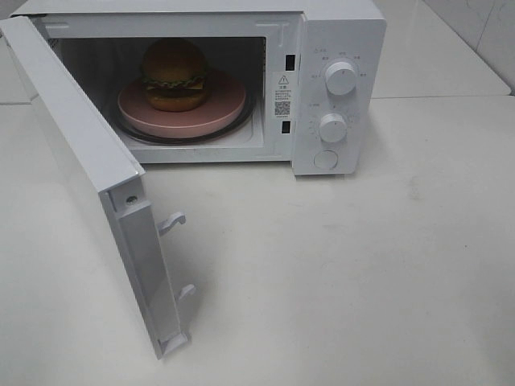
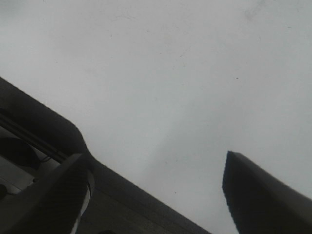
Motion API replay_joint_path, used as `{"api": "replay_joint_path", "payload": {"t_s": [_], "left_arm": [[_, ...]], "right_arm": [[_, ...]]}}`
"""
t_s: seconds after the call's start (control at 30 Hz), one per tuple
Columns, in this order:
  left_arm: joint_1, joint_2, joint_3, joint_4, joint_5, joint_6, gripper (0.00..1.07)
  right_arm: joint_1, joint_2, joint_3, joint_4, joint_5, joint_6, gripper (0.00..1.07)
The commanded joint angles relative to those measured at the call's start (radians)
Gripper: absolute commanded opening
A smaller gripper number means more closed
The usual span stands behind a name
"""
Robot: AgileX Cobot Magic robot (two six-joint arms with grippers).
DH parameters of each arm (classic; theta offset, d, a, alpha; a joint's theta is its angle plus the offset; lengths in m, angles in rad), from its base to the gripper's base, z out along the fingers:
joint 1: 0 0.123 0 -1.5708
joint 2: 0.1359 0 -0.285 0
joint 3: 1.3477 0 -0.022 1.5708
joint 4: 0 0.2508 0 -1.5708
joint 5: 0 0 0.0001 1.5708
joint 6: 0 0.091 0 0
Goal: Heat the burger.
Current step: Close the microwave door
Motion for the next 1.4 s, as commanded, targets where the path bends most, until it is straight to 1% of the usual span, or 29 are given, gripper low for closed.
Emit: {"api": "replay_joint_path", "payload": {"t_s": [0.03, 0.1, 0.13, 0.17, 0.23, 0.27, 0.3, 0.33, 0.37, 0.4, 0.43, 0.47, 0.53, 0.57, 0.63, 0.67, 0.7, 0.77, 0.8, 0.87, 0.9, 0.97, 1.0, 1.07, 1.13, 1.27, 1.3, 1.4], "left_arm": [[0.0, -0.02, -0.001, -0.003, 0.002, -0.003, 1.0], [0.0, -0.02, -0.001, -0.003, 0.002, -0.003, 1.0], [0.0, -0.02, -0.001, -0.003, 0.002, -0.003, 1.0], [0.0, -0.02, -0.001, -0.003, 0.002, -0.003, 1.0], [0.0, -0.02, -0.001, -0.003, 0.002, -0.003, 1.0], [0.0, -0.02, -0.001, -0.003, 0.002, -0.003, 1.0], [0.0, -0.02, -0.001, -0.003, 0.002, -0.003, 1.0], [0.0, -0.02, -0.001, -0.003, 0.002, -0.003, 1.0], [0.0, -0.02, -0.001, -0.003, 0.002, -0.003, 1.0], [0.0, -0.02, -0.001, -0.003, 0.002, -0.003, 1.0], [0.0, -0.02, -0.001, -0.003, 0.002, -0.003, 1.0], [0.0, -0.02, -0.001, -0.003, 0.002, -0.003, 1.0], [0.0, -0.02, -0.001, -0.003, 0.002, -0.003, 1.0], [0.0, -0.02, -0.001, -0.003, 0.002, -0.003, 1.0], [0.0, -0.02, -0.001, -0.003, 0.002, -0.003, 1.0], [0.0, -0.02, -0.001, -0.003, 0.002, -0.003, 1.0], [0.0, -0.02, -0.001, -0.003, 0.002, -0.003, 1.0], [0.0, -0.02, -0.001, -0.003, 0.002, -0.003, 1.0], [0.0, -0.02, -0.001, -0.003, 0.002, -0.003, 1.0], [0.0, -0.02, -0.001, -0.003, 0.002, -0.003, 1.0], [0.0, -0.02, -0.001, -0.003, 0.002, -0.003, 1.0], [0.0, -0.02, -0.001, -0.003, 0.002, -0.003, 1.0], [0.0, -0.02, -0.001, -0.003, 0.002, -0.003, 1.0], [0.0, -0.02, -0.001, -0.003, 0.002, -0.003, 1.0], [0.0, -0.02, -0.001, -0.003, 0.002, -0.003, 1.0], [0.0, -0.02, -0.001, -0.003, 0.002, -0.003, 1.0], [0.0, -0.02, -0.001, -0.003, 0.002, -0.003, 1.0], [0.0, -0.018, -0.001, -0.003, 0.002, -0.003, 1.0]], "right_arm": [[-0.004, -0.108, 0.032, 0.004, 0.058, 0.015, 0.76], [-0.004, -0.124, 0.042, 0.004, 0.063, 0.02, 0.76], [-0.031, -0.158, 0.064, 0.008, 0.066, 0.038, 0.76], [-0.031, -0.158, 0.064, 0.008, 0.066, 0.038, 0.76], [-0.111, -0.208, 0.094, 0.008, 0.067, 0.047, 0.76], [-0.111, -0.208, 0.094, 0.008, 0.067, 0.047, 0.76], [-0.171, -0.248, 0.112, 0.005, 0.067, 0.047, 0.76], [-0.19, -0.265, 0.121, 0.004, 0.067, 0.047, 0.76], [-0.19, -0.265, 0.121, 0.004, 0.067, 0.047, 0.76], [-0.227, -0.306, 0.136, 0.004, 0.067, 0.047, 0.76], [-0.244, -0.331, 0.145, 0.006, 0.067, 0.047, 0.76], [-0.244, -0.331, 0.145, 0.006, 0.067, 0.047, 0.76], [-0.29, -0.408, 0.172, 0.006, 0.066, 0.047, 0.76], [-0.29, -0.408, 0.172, 0.006, 0.066, 0.047, 0.76], [-0.33, -0.482, 0.195, 0.006, 0.061, 0.047, 0.76], [-0.33, -0.482, 0.195, 0.006, 0.061, 0.047, 0.76], [-0.355, -0.53, 0.209, 0.006, 0.056, 0.047, 0.76], [-0.366, -0.551, 0.215, 0.006, 0.053, 0.047, 0.76], [-0.392, -0.603, 0.228, 0.008, 0.048, 0.047, 0.76], [-0.404, -0.628, 0.234, 0.008, 0.046, 0.047, 0.76], [-0.429, -0.673, 0.246, 0.008, 0.038, 0.047, 0.76], [-0.439, -0.69, 0.252, 0.009, 0.032, 0.047, 0.76], [-0.461, -0.725, 0.261, 0.018, 0.024, 0.047, 0.76], [-0.472, -0.743, 0.261, 0.025, 0.014, 0.047, 0.76], [-0.507, -0.799, 0.265, 0.04, -0.035, 0.048, 0.76], [-0.54, -0.851, 0.278, 0.055, -0.098, 0.048, 0.76], [-0.561, -0.873, 0.302, 0.061, -0.131, 0.047, 0.76], [-0.572, -0.87, 0.306, 0.06, -0.126, 0.047, 0.76]]}}
